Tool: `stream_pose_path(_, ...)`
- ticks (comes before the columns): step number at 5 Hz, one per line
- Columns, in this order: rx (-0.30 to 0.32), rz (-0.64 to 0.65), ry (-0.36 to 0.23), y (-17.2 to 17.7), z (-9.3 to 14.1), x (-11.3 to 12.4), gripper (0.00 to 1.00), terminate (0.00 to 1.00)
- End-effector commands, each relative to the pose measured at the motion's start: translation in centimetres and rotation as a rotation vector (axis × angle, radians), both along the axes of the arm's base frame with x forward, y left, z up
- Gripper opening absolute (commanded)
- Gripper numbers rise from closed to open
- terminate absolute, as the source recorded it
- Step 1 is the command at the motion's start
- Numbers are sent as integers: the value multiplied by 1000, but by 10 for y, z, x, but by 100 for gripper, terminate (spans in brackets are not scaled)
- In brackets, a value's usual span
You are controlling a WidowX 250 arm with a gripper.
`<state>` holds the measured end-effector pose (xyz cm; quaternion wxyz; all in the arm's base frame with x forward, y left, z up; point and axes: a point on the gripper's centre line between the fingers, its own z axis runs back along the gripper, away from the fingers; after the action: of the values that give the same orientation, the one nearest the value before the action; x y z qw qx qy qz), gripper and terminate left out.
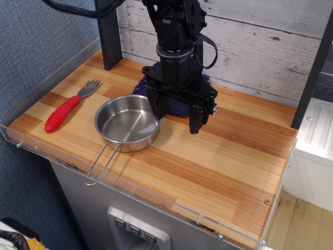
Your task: Place the broccoli on the front right edge of the table
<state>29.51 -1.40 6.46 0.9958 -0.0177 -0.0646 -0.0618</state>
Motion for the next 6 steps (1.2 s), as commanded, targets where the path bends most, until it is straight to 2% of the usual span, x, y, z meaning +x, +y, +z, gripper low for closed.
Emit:
stream_pose_path(1,0,0,0,0,0,0,100,0)
stream_pose_path(2,3,8,-51,16,8,4,100,0)
stream_pose_path(4,54,79,-54,38,8,45,100,0)
stream_pose_path(6,47,93,-66,63,9,86,100,0)
